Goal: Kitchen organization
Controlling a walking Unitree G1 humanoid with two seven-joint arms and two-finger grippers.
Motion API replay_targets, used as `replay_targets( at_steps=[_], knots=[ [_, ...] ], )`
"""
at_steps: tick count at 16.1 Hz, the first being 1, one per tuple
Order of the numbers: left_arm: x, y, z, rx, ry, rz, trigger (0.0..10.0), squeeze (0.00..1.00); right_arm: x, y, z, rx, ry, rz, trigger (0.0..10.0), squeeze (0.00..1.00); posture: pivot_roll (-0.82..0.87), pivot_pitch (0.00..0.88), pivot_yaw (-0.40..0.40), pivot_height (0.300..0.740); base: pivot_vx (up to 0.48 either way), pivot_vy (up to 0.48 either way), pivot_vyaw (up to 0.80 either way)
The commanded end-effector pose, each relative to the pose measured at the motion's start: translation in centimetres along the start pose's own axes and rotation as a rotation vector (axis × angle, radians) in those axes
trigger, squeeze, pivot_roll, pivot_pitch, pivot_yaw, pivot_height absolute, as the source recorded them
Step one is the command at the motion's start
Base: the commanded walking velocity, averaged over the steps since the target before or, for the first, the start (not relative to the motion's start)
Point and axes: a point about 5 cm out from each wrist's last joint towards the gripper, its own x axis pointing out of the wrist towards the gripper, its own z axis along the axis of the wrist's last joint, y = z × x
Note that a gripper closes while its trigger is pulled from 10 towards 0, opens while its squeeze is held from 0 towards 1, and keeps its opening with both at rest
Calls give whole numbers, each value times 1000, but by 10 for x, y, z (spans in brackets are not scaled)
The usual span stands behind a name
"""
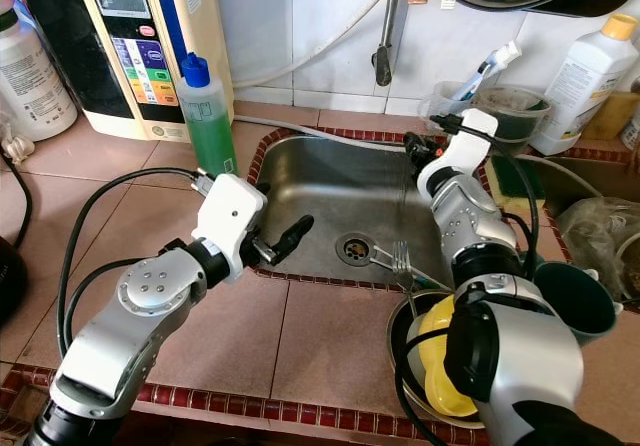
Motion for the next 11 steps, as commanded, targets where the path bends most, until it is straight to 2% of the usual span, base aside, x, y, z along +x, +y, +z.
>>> replay_targets(
  at_steps=[1, 7, 11],
  knots=[
    [1, 2, 2, 10, -6, 13, 10000, 0, 2, 2, 8, 5, -17, 3, 10000, 1000, 42, 103, -13, 732, 0, 0, 0],
    [1, 6, 3, 12, -15, 36, 10000, 0, 3, 5, 17, -24, -52, 22, 10000, 1000, 47, 96, -20, 732, 0, 0, 0],
    [2, 21, 4, 14, -40, 99, 10000, 0, 2, 9, 35, -82, -147, 52, 10000, 1000, 47, 76, -31, 732, 0, 0, 0]
  ],
)
